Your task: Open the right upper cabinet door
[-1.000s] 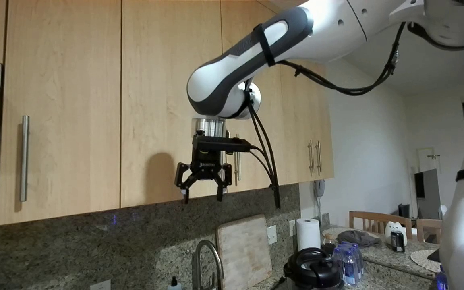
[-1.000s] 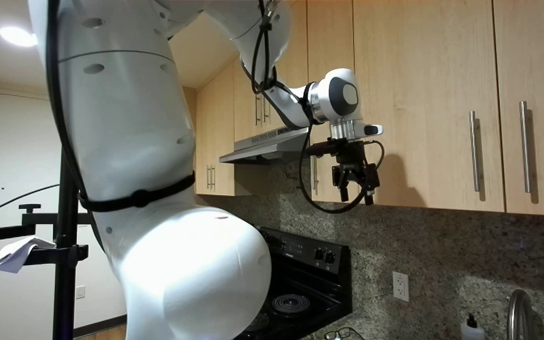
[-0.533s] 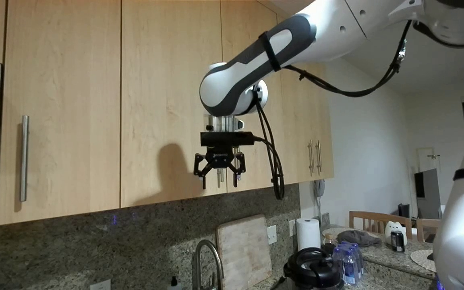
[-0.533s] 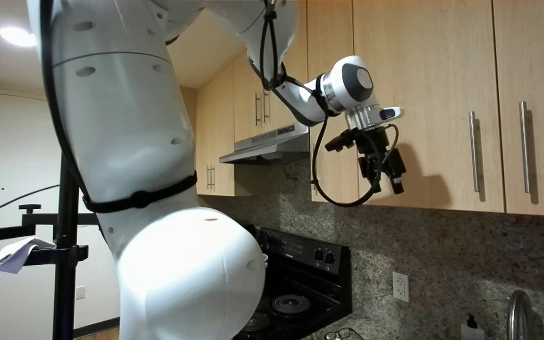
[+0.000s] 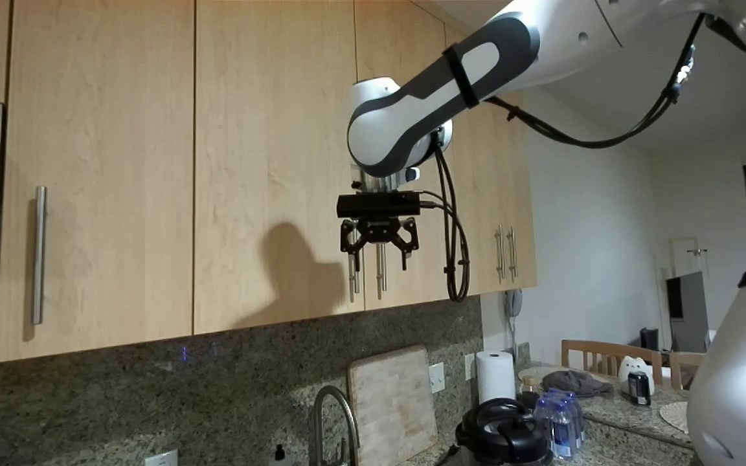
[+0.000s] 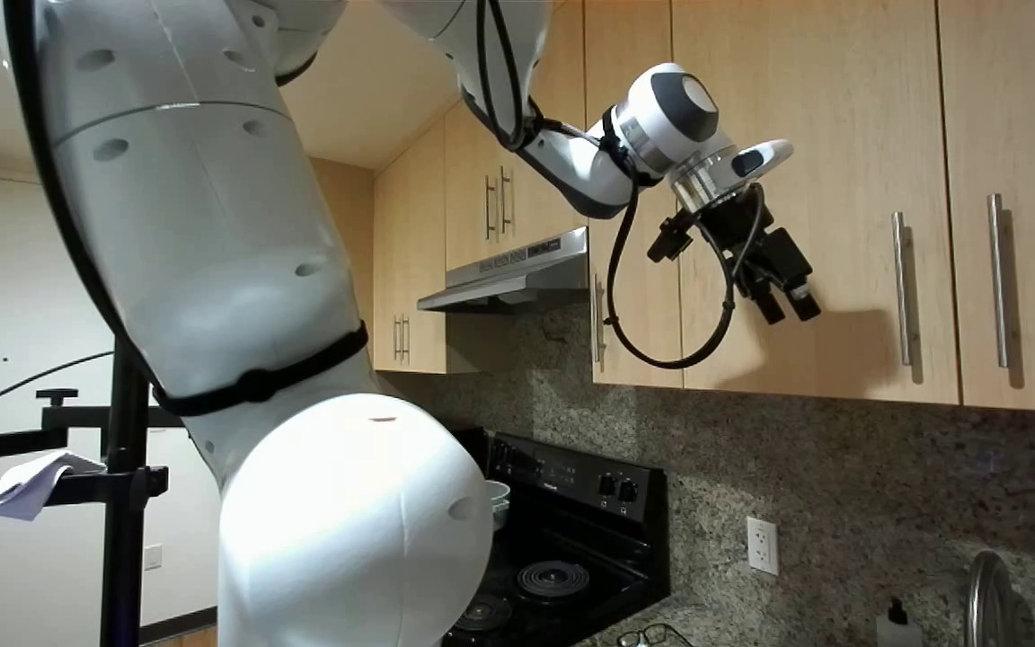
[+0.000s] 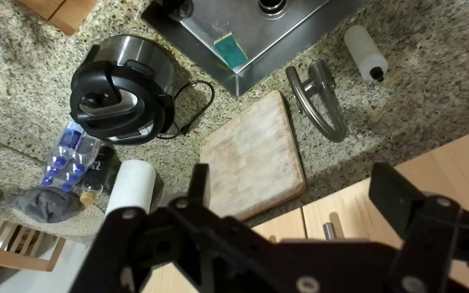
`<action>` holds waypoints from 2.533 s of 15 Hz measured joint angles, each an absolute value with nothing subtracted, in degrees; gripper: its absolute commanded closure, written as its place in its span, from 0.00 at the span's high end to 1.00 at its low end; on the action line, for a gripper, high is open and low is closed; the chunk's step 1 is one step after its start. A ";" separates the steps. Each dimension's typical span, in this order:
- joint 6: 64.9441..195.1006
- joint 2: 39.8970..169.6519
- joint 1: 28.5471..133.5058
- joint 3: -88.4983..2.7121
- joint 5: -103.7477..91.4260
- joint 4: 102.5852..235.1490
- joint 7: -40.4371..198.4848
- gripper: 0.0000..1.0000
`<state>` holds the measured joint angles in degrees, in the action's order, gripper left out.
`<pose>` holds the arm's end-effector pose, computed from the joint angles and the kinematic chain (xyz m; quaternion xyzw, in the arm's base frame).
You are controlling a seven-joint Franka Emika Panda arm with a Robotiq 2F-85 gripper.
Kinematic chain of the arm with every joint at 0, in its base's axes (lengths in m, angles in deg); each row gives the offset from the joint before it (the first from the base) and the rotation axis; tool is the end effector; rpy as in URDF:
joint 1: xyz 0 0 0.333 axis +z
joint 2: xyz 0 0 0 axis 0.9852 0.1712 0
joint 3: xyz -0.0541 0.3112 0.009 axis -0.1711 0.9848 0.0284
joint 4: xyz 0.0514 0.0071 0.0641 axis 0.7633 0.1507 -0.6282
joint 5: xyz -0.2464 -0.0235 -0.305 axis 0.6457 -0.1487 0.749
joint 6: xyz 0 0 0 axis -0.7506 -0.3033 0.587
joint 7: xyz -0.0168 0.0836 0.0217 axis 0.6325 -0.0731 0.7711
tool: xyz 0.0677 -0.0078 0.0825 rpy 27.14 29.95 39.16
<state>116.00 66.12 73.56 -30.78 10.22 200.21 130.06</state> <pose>0.4689 0.0060 0.5893 0.8898 -0.3867 0.2268 0.0852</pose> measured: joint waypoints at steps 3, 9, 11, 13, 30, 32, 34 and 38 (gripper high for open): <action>116.00 66.57 73.73 -30.69 10.22 200.21 130.06 1.00; 115.24 69.02 72.08 -30.75 16.72 198.58 131.91 1.00; 114.16 70.63 70.94 -30.90 21.42 196.90 132.42 1.00; 112.86 71.90 70.49 -31.76 24.93 195.15 132.41 1.00; 111.69 87.42 74.27 -36.71 44.41 178.40 135.35 1.00; 112.33 88.91 74.88 -37.45 45.67 176.82 135.51 1.00; 112.48 90.22 75.22 -38.22 46.87 175.58 135.63 1.00; 112.52 91.61 75.47 -39.17 48.11 174.60 136.06 1.00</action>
<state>112.52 91.61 75.47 -39.17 48.11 174.60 136.06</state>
